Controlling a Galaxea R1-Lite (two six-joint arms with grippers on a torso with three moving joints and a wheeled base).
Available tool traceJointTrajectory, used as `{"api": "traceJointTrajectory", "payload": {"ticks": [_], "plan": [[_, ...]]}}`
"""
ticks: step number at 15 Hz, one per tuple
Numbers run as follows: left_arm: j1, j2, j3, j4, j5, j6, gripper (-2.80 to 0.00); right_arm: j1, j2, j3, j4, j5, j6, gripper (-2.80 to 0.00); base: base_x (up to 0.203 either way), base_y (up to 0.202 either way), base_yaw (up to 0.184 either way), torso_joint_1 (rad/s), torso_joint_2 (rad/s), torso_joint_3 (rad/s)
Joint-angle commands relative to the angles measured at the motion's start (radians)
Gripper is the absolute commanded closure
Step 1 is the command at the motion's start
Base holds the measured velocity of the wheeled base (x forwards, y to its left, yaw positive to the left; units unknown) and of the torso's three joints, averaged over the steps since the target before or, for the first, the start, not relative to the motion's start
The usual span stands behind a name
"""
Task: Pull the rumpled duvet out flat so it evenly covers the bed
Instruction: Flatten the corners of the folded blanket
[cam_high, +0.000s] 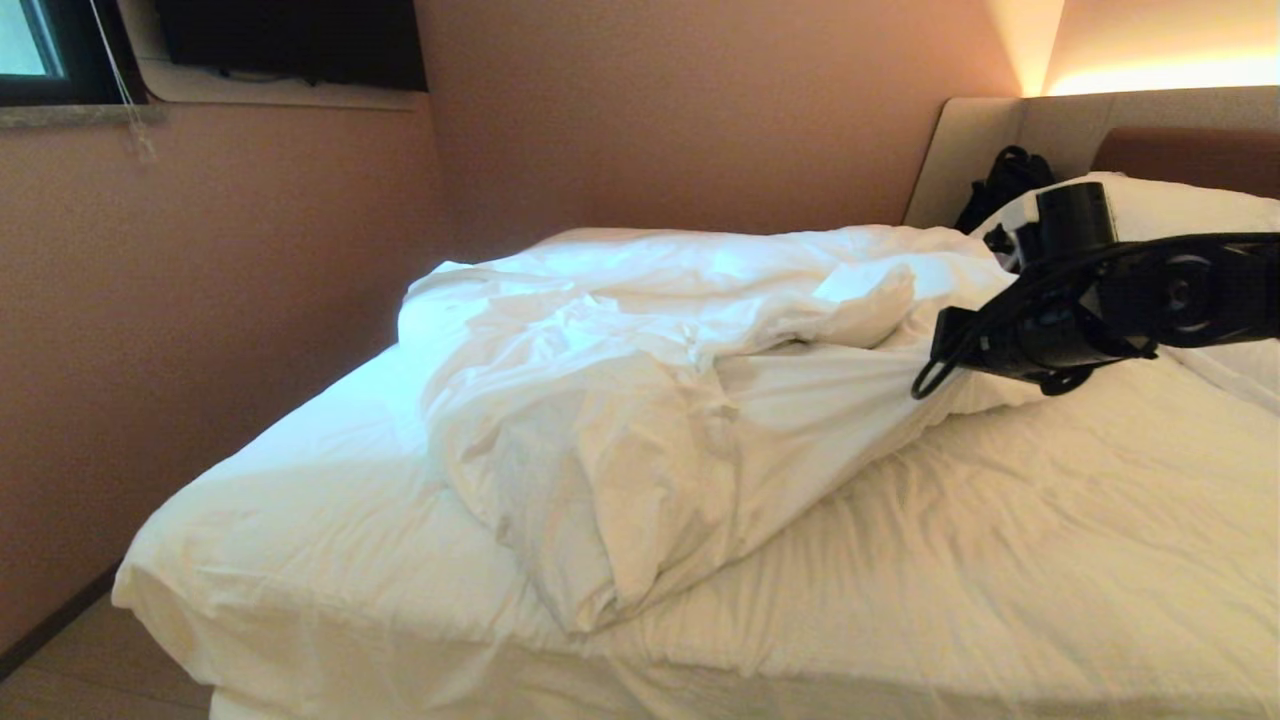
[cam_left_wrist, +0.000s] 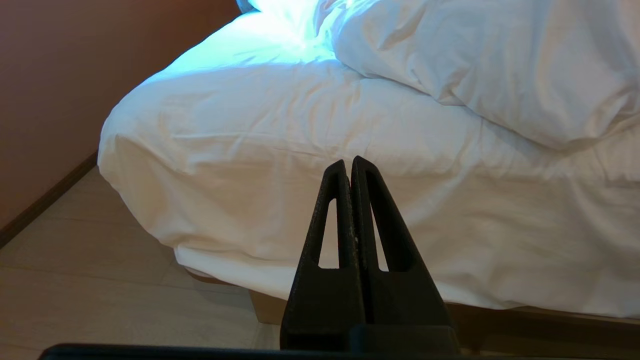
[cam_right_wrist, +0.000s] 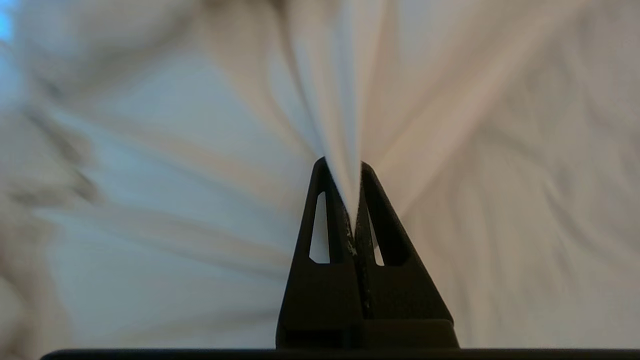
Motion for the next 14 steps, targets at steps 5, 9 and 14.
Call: {"api": "traceJointTrajectory", "payload": {"ticks": [5,9,14], "plan": [[0.0,0.0,0.0,0.002,0.0,0.0,0.0,-0.02,-0.119,0.299,-0.022,-0.004,-0.045,0.0,0.0,0.0,0.0,0.0,0.0,0.0],[0.0,0.0,0.0,0.0,0.0,0.0,0.0,-0.011,-0.09,0.368,-0.155,0.004,-0.049,0.0,0.0,0.0,0.0,0.0,0.0,0.0],[0.0,0.0,0.0,0.002,0.0,0.0,0.0,-0.001,-0.071,0.363,-0.195,0.003,-0.059,-2.8,0.0,0.0,0.0,0.0,0.0,0.0]]}}
